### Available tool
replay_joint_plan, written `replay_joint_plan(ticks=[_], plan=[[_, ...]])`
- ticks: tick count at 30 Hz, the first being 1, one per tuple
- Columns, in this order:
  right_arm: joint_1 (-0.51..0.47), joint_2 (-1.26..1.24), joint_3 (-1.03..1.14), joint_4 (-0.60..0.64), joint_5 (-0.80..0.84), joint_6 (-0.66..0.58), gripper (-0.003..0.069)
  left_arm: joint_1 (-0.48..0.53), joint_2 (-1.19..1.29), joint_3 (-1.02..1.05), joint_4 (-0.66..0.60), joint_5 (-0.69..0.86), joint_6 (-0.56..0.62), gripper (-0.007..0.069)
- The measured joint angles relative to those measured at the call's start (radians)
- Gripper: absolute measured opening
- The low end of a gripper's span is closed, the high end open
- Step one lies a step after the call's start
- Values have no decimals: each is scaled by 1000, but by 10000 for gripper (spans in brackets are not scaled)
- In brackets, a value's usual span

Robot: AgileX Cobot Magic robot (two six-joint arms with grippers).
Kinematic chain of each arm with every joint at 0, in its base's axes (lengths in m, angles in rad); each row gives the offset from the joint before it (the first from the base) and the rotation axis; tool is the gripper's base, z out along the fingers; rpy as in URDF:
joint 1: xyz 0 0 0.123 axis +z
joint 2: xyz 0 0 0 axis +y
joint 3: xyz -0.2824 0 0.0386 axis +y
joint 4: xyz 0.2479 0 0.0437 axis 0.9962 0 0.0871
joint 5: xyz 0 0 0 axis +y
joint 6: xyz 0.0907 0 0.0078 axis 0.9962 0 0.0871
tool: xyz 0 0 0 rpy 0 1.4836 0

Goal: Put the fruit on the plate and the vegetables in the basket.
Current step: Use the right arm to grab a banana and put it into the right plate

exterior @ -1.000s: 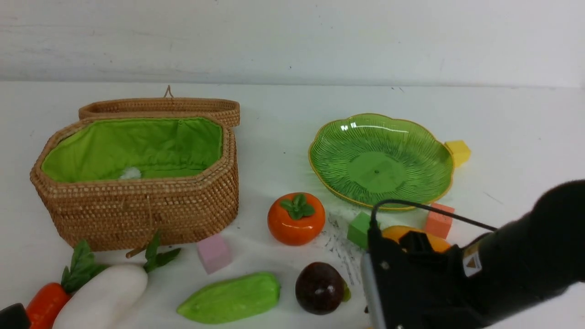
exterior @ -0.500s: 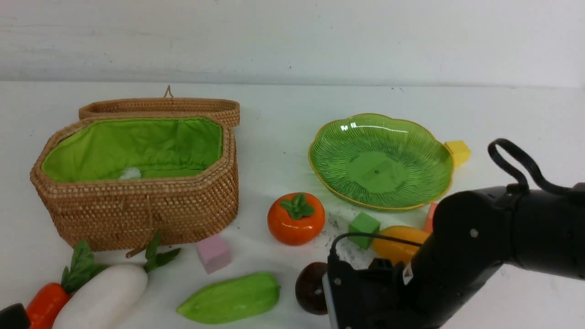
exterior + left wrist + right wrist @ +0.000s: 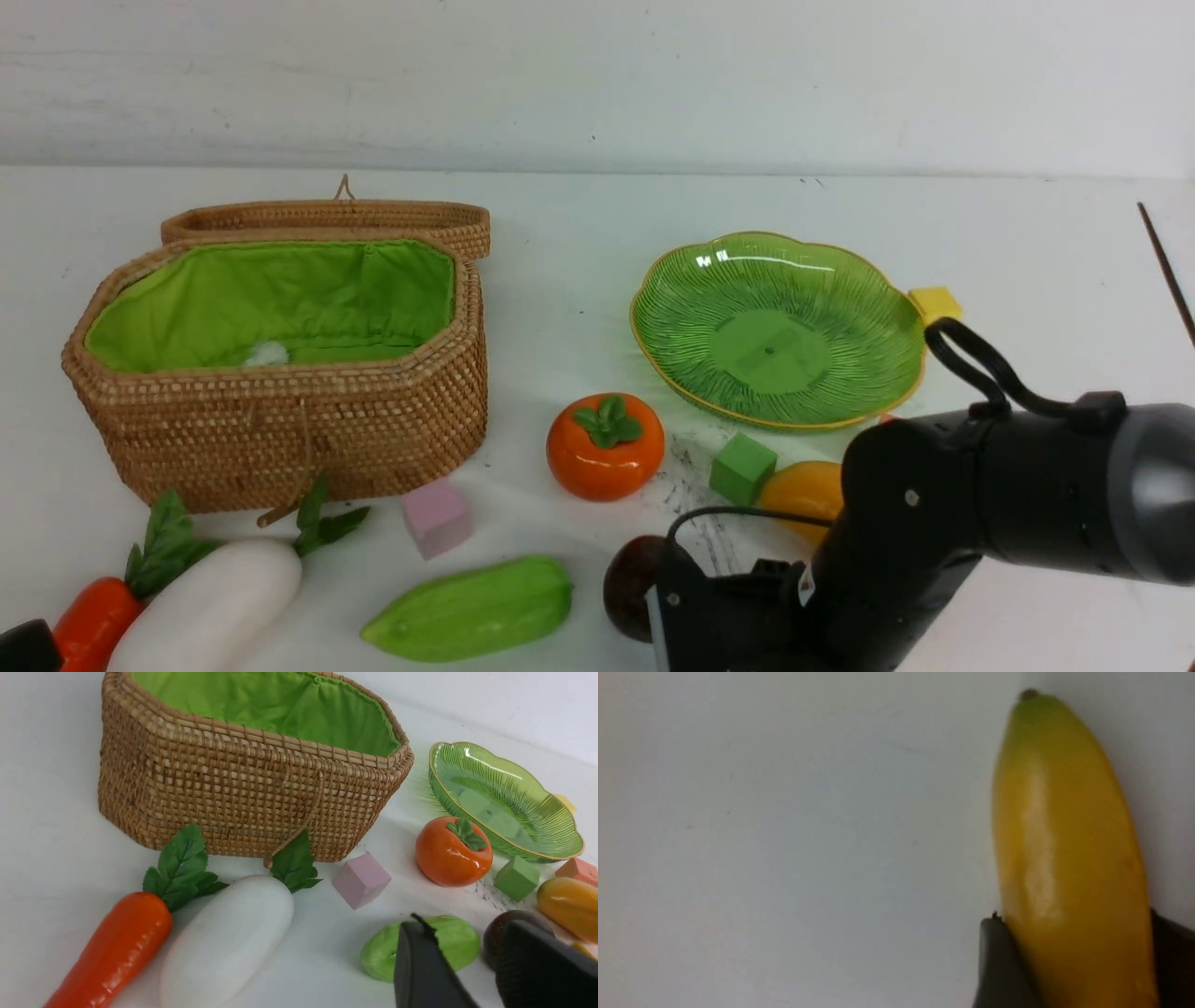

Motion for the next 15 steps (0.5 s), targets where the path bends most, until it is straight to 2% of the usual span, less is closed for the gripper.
replay_joint_plan(ticks=[2,6,15], plan=[[0,0,0,0,10,10,311,0,0,0,0,0,0,239],[0,0,0,0,18,50,313,0,0,0,0,0,0,239],[0,0,0,1,18,58,313,0,0,0,0,0,0,239]])
